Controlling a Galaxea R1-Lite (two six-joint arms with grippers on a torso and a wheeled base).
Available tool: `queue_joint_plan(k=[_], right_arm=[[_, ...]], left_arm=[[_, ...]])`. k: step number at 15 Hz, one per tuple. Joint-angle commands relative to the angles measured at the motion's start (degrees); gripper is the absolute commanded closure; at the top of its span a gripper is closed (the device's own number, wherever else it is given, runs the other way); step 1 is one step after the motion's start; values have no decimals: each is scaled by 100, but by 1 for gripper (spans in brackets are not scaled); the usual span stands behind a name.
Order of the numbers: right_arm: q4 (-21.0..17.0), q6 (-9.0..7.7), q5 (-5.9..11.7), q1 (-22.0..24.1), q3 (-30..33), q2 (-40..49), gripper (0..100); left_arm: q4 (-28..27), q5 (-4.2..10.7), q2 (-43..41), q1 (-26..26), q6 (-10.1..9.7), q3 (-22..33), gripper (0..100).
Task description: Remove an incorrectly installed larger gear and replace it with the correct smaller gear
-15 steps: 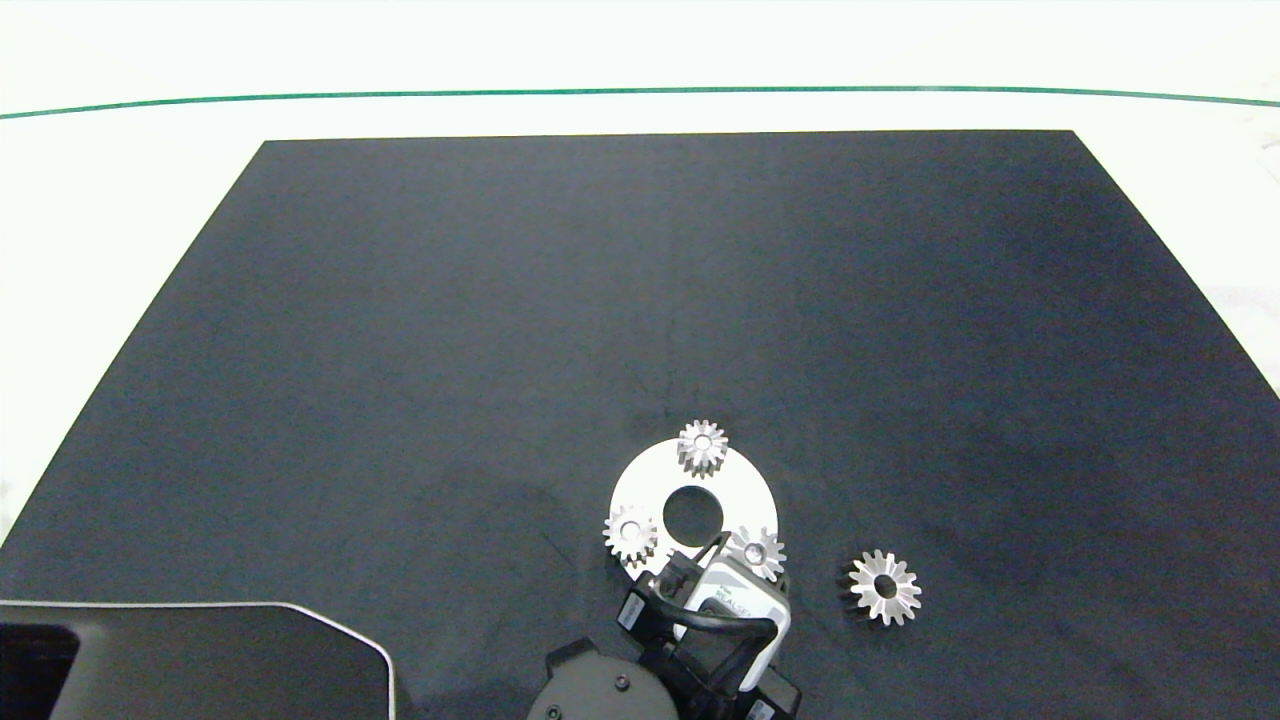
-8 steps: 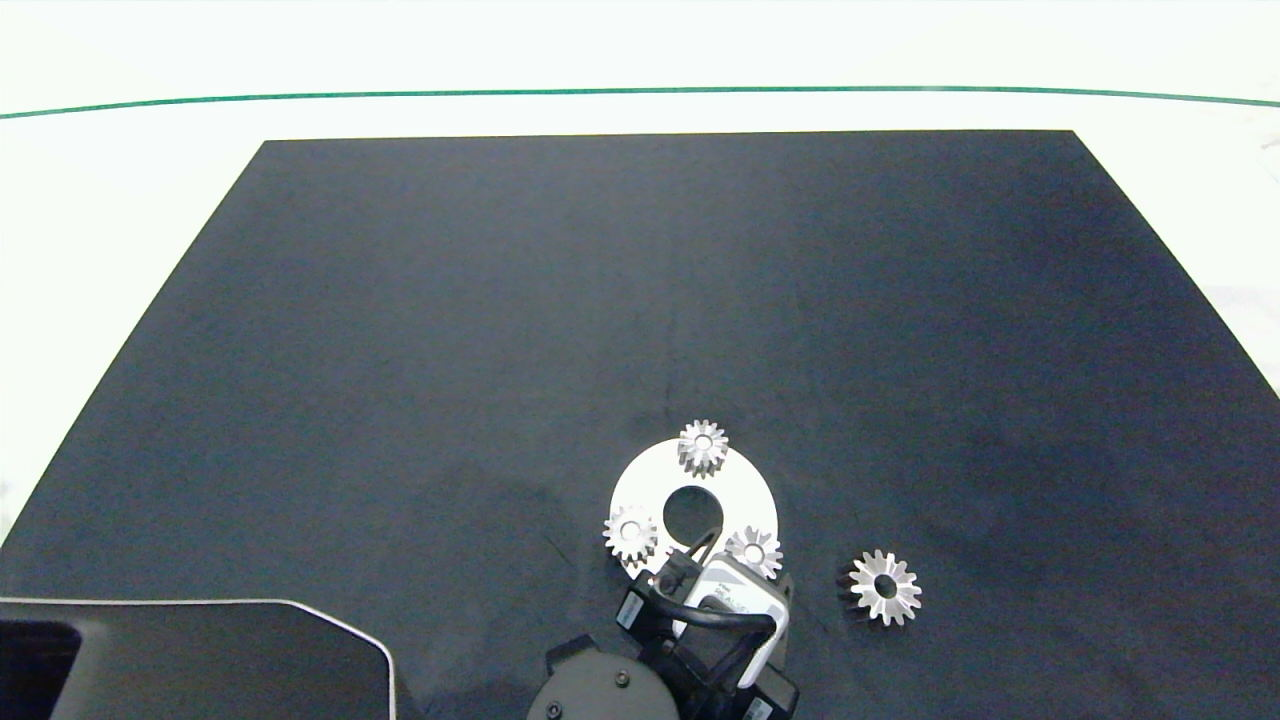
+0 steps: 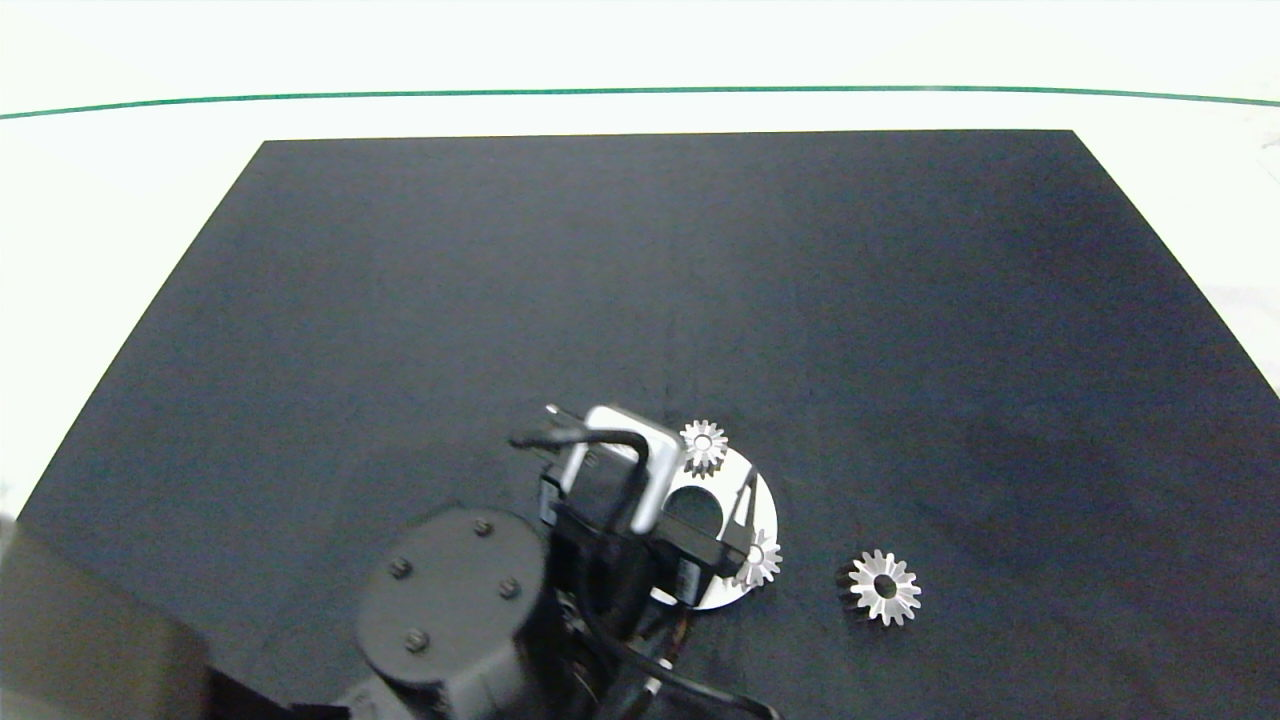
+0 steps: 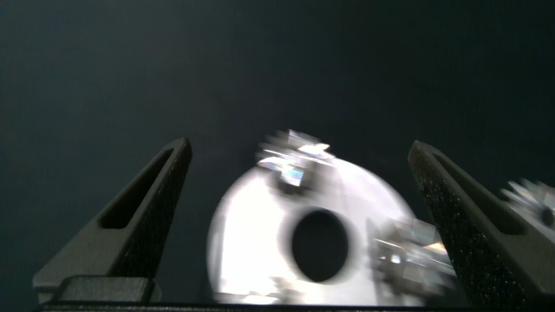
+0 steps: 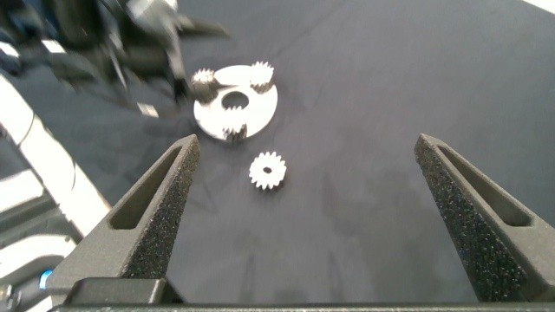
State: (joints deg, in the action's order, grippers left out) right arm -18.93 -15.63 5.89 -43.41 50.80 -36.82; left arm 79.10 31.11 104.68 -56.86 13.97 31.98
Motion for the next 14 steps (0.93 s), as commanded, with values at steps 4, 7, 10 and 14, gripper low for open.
queue_joint_plan(k=[4, 7, 10, 14], right_arm=[[4, 930, 440, 913, -140, 254, 0], [-49, 1106, 940, 1792, -52, 790, 0], [-40, 1106, 1582, 2328, -228, 975, 0], [-40, 1071, 2698, 2381, -668, 1766, 0]], left_arm=[[-6996, 18, -5432, 1871, 150, 1821, 0], [-10134, 27, -6618, 2486, 150, 3183, 0], [-11338, 18, -7673, 3154, 150, 3315, 0], [-12085, 27, -8728, 3954, 97, 3183, 0]])
